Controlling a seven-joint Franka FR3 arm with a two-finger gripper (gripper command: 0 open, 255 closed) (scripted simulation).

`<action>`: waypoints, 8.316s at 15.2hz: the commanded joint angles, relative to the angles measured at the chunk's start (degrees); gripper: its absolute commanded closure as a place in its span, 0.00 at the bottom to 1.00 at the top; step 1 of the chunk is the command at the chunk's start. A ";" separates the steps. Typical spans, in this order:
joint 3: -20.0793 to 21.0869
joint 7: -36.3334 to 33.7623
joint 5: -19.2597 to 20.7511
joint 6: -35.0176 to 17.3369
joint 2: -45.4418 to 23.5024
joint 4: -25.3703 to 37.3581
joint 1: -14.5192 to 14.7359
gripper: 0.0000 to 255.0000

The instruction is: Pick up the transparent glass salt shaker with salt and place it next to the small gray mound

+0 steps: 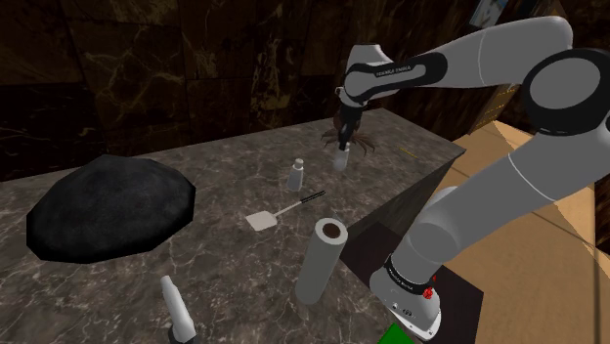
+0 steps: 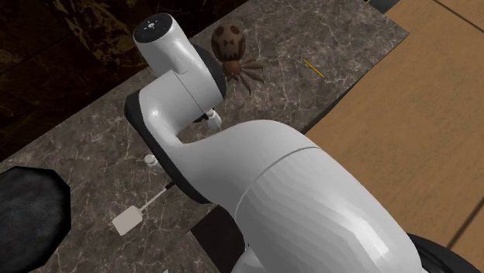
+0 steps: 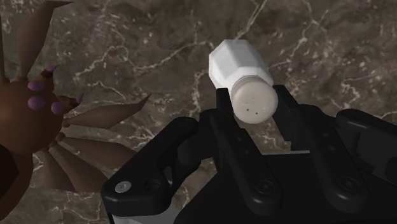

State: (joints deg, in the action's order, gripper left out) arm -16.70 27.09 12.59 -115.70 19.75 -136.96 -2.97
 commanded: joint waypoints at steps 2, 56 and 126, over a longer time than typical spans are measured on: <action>0.29 0.09 -0.13 2.36 0.74 1.60 0.08 1.00; 20.88 -22.72 -9.96 32.84 2.86 27.27 9.17 1.00; 44.51 -64.46 -6.25 8.51 -31.62 34.18 24.69 1.00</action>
State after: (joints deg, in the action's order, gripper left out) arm 27.81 -37.35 6.34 -107.03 -11.89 -102.63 21.72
